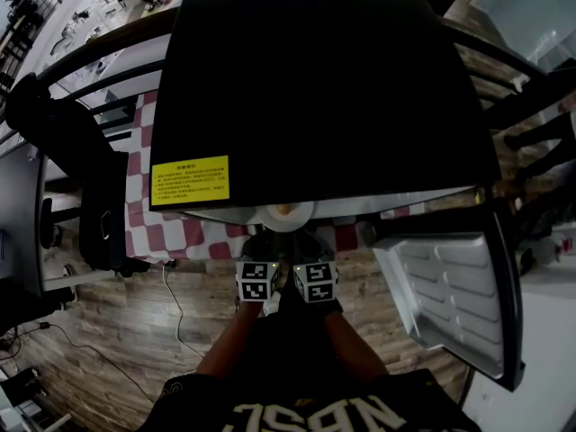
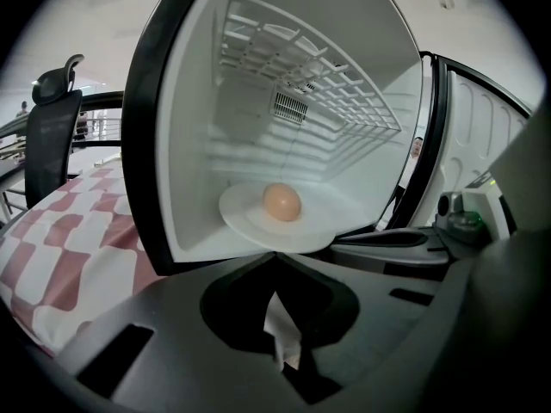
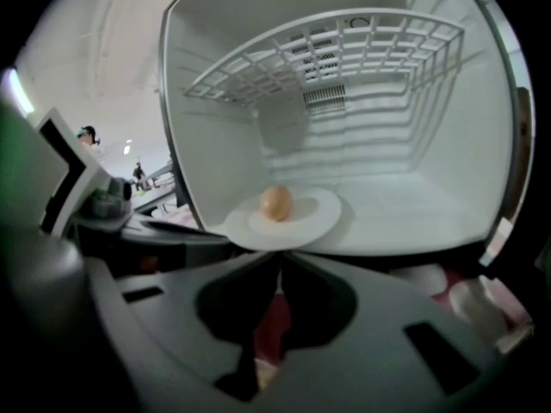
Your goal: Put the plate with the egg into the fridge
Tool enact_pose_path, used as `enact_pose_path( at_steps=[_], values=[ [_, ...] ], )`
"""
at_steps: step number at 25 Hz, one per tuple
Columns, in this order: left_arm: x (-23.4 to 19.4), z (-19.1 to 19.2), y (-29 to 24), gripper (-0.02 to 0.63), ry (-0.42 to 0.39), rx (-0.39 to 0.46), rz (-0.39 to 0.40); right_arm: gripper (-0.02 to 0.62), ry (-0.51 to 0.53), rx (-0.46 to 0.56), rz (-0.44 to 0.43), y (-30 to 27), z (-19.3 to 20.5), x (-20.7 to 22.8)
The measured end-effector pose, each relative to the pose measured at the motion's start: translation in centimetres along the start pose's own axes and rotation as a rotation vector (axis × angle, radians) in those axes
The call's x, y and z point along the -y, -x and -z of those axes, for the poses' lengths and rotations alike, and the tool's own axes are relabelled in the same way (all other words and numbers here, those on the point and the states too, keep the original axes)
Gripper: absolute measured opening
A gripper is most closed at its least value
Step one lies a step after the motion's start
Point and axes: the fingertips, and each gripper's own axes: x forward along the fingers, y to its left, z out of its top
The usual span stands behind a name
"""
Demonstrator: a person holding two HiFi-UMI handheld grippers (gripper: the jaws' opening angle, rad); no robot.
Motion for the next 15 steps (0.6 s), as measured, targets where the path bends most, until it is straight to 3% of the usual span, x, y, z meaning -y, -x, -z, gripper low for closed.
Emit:
enact_pose_path(
  at_steps=[15],
  values=[
    [-0.7,-1.8,-1.2,0.018,0.028,0.014,-0.028,0.034,0.001,0.003,0.011,-1.2,-1.8,0.6]
  ],
)
